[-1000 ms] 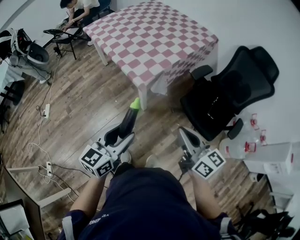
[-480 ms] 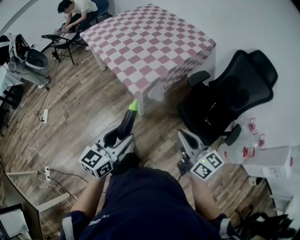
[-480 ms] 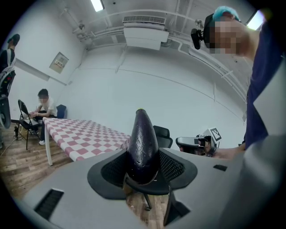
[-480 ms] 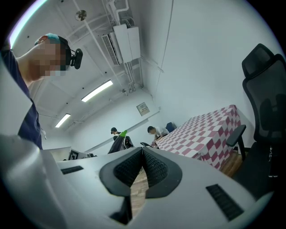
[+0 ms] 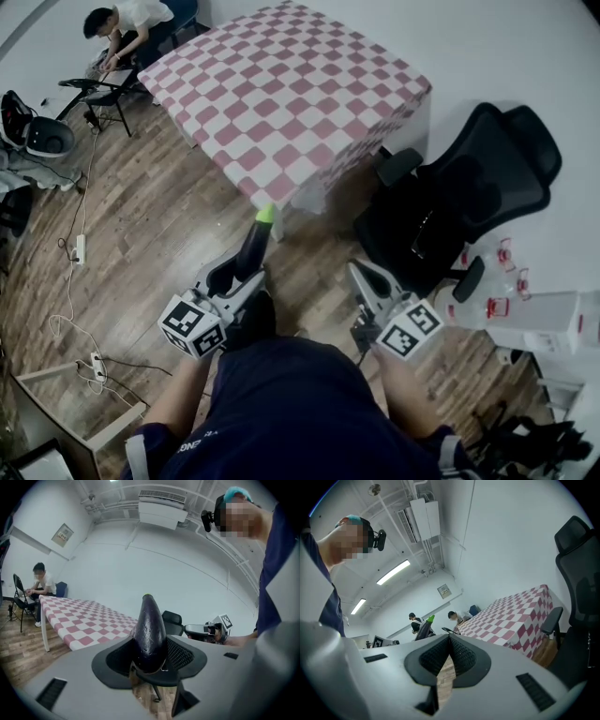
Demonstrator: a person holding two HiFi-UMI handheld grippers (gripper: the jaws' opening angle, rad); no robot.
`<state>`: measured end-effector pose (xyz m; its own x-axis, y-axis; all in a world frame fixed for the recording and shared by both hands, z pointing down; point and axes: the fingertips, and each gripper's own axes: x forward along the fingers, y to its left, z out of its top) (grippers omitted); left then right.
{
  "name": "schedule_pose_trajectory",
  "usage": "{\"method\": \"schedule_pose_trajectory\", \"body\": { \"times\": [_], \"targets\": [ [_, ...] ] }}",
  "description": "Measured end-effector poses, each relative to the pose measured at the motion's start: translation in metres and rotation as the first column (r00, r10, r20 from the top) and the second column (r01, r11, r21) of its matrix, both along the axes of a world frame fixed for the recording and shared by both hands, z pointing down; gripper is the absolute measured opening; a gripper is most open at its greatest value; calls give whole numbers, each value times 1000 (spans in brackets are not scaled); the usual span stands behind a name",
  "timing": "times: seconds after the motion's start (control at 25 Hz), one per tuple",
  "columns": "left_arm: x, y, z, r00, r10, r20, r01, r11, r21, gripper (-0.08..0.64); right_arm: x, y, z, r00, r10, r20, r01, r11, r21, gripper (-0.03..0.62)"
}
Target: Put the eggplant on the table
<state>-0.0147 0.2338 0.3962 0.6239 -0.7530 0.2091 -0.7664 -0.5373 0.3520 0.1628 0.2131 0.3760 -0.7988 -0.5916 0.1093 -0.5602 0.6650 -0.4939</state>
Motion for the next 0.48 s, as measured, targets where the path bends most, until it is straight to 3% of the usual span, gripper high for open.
{"method": "schedule_pose_trajectory", "body": {
  "times": [0.48],
  "targets": [
    [-93,-154,20,998,66,1,-66,997,-33,235,-103,-140,21,998,21,-58,-24,998,-52,15]
  ]
}}
